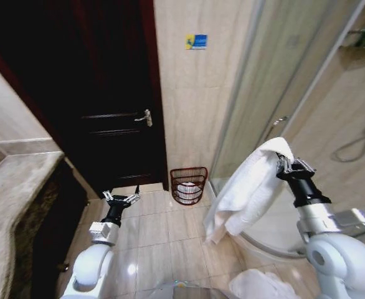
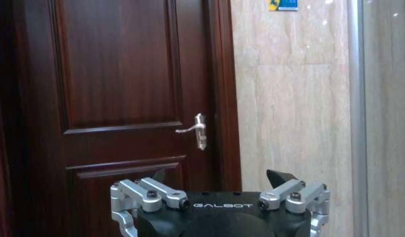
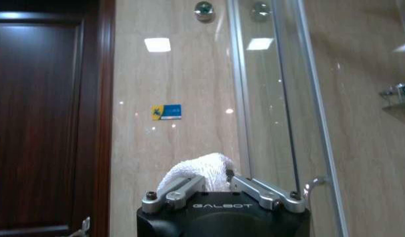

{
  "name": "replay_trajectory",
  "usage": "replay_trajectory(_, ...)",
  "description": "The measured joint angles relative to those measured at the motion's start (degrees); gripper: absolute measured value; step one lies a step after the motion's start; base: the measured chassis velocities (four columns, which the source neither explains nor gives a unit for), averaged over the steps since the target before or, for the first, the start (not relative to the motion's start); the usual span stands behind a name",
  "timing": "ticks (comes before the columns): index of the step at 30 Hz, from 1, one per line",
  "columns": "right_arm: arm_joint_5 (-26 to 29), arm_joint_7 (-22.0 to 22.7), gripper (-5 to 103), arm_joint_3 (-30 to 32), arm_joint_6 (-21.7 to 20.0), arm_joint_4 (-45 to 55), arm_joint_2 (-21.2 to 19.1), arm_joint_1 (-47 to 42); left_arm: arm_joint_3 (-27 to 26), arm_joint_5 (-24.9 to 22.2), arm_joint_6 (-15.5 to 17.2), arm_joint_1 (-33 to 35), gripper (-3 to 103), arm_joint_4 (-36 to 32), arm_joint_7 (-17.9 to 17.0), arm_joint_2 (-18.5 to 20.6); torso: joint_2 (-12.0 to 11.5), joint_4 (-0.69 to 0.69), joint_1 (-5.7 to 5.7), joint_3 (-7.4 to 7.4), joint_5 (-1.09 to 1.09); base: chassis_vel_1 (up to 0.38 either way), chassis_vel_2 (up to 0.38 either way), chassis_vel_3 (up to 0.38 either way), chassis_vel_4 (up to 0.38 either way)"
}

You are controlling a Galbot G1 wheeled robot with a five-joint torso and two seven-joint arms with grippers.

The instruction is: Discard the used towel into the hamper.

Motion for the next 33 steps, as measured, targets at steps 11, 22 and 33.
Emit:
replay_trajectory(11, -3.86, -1.00, 3, -9.13, 4.87, -13.36, 3.98, 13.31, -0.23, 1.61, -0.45, 1.14, 100, 1.65, -0.02, -0.06, 0.00, 0.02, 0.00, 0.01, -0.01, 0.000, 0.000, 0.000, 0.000)
replay_trajectory(22, -5.57, 3.50, 3, -17.09, 4.67, -21.43, 2.30, 29.34, -1.07, 2.33, -1.58, 1.91, 100, 2.73, -0.72, -1.05, 0.00, 0.01, 0.01, 0.01, 0.00, 0.000, 0.000, 0.000, 0.000)
replay_trajectory(33, -0.30, 7.18, 3, -21.14, 1.41, -25.95, -0.88, 44.26, -1.28, 2.67, -2.11, 2.45, 100, 2.67, -1.01, -1.19, 0.00, 0.02, 0.01, 0.00, 0.00, 0.000, 0.000, 0.000, 0.000)
